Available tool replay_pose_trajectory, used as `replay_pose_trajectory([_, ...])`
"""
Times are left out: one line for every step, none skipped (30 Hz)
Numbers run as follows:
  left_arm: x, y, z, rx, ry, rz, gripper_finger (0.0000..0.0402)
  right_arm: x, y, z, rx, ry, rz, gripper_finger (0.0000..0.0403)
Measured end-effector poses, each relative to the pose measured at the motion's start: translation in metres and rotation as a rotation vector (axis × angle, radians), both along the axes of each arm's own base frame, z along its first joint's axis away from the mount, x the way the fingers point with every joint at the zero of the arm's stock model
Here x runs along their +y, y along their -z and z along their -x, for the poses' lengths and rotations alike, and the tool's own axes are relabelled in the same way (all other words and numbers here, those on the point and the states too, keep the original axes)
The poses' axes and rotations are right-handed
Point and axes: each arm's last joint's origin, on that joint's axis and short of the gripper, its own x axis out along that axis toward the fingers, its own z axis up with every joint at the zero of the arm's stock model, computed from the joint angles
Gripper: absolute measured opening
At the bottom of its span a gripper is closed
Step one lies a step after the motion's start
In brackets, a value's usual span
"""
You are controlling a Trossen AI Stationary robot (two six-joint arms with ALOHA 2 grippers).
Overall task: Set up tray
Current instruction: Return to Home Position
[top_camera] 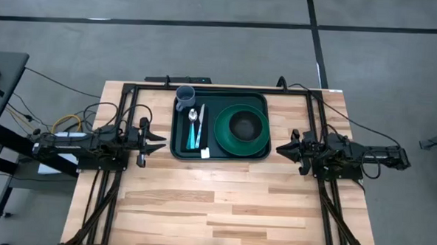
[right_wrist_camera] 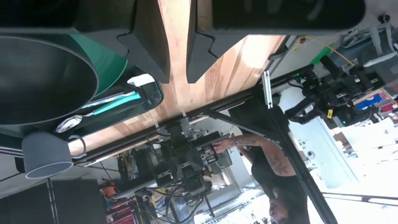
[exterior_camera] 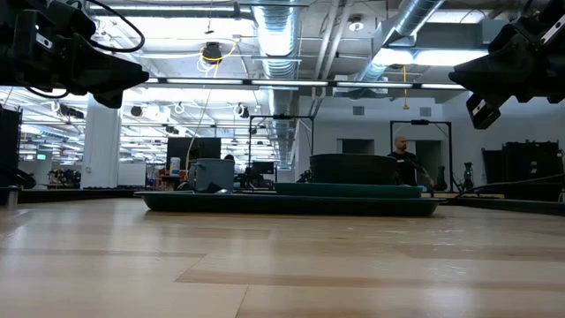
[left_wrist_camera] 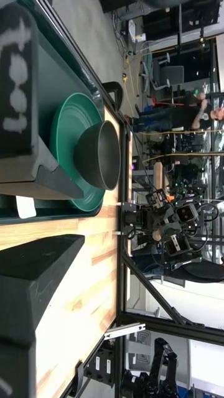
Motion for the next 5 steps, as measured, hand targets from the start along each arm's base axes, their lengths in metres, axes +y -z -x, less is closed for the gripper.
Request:
replay_pose_trajectory([0.0000,0.0000,0.0000,0.000,0.000,0.000,0.0092,0.0000,-0.0001,0.0000,0.000,0.000,0.000,0.0047])
replay_pose_trajectory([0.0000,0.0000,0.0000,0.000,0.000,0.000,0.0092,0.0000,-0.0001,0.0000,0.000,0.000,0.000,0.0047])
replay_pose_trajectory([0.0000,0.0001,0.0000,0.000,0.000,0.000,0.0092,0.0000,0.0000,0.0000,0.000,0.000,0.000,0.0047])
replay_pose_trajectory([0.0000,0.0001,0.0000,0.000,0.000,0.000,0.0092,0.0000,-0.0001,0.0000,0.000,0.000,0.000,0.0047])
replay_pose_trajectory([0.0000,0.0001,0.0000,0.000,0.000,0.000,0.0092,0.0000,0.0000,0.0000,0.000,0.000,0.000,0.0047])
